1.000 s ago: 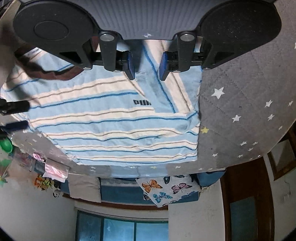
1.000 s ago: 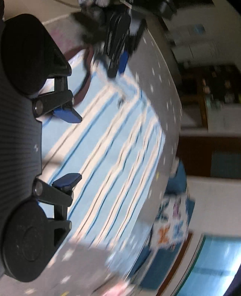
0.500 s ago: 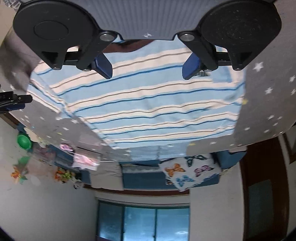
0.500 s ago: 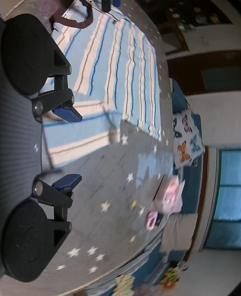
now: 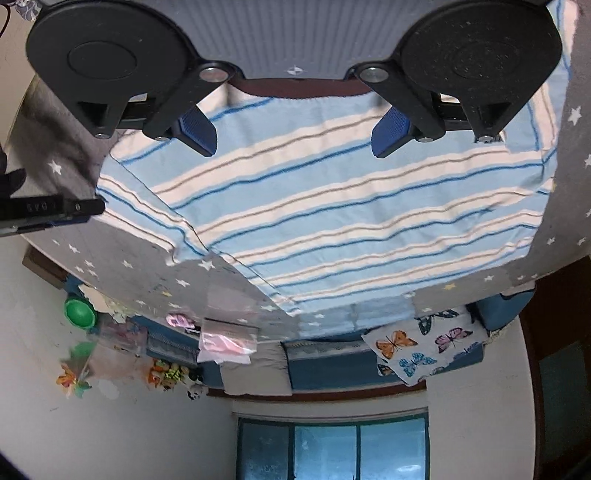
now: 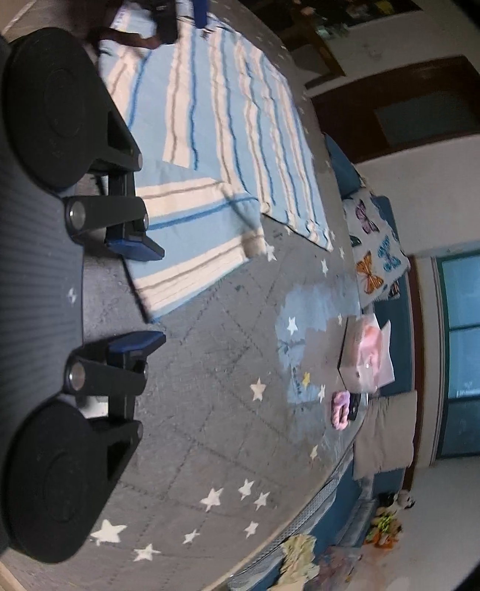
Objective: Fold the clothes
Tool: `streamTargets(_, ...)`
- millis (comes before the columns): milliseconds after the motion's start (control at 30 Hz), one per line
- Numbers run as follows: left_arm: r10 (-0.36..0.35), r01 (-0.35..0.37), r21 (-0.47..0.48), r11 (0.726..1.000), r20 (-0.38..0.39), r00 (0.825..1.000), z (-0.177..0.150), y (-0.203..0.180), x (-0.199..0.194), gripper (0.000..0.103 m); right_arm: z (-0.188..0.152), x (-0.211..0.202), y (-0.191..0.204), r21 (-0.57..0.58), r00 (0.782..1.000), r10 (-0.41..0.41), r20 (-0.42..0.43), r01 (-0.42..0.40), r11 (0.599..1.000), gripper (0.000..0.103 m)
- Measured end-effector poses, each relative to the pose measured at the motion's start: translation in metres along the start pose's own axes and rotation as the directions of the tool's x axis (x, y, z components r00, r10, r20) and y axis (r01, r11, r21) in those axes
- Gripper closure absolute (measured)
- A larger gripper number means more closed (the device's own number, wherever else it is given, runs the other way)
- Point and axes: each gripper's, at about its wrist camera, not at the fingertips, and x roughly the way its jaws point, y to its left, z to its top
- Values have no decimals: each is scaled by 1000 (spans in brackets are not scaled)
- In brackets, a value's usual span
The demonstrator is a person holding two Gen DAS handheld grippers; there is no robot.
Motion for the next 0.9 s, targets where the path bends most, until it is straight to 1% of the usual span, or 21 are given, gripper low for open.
streamTargets(33,-1,1,2,1000,-6,1000,-1,-1,2,10,0,1,0,4,1000,-1,4,1,1000,68)
streamTargets(67,-4,4,5,1000,-10,1000,-1,-3,3,10,-1,1,1,4,1000,-3,8,3,1000,72)
streamTargets(133,-10,10,8,1000,-14,1000,-1,-5,6,10,-1,2,3,-1,1000,-11,15,11,1000,84)
streamTargets(167,-13,13,9,1000,-14,1000,0,-6,7,8,-1,2,2,4,1000,-10,18,10,1000,90)
streamTargets(233,-16,17,18,1000,-13,1000,0,-8,8,7,-1,0,0,28,1000,3,27,-4,1000,94)
streamTargets(400,-16,16,43,999,-9,1000,-1,-12,11,7,10,-16,2,49,997,53,59,-56,997,96)
streamTargets(467,-16,17,38,999,-10,1000,-2,-10,12,7,19,-27,10,38,992,98,80,-101,994,96)
streamTargets(600,-12,12,25,1000,-9,1000,-5,-5,11,7,37,-40,36,-19,976,190,105,-189,982,96)
streamTargets(767,5,-5,-1,1000,1,1000,-8,5,5,7,47,-36,80,-110,952,293,84,-283,953,96)
streamTargets(900,27,-27,-20,999,4,1000,-11,15,0,6,43,-18,114,-156,938,345,36,-336,929,96)
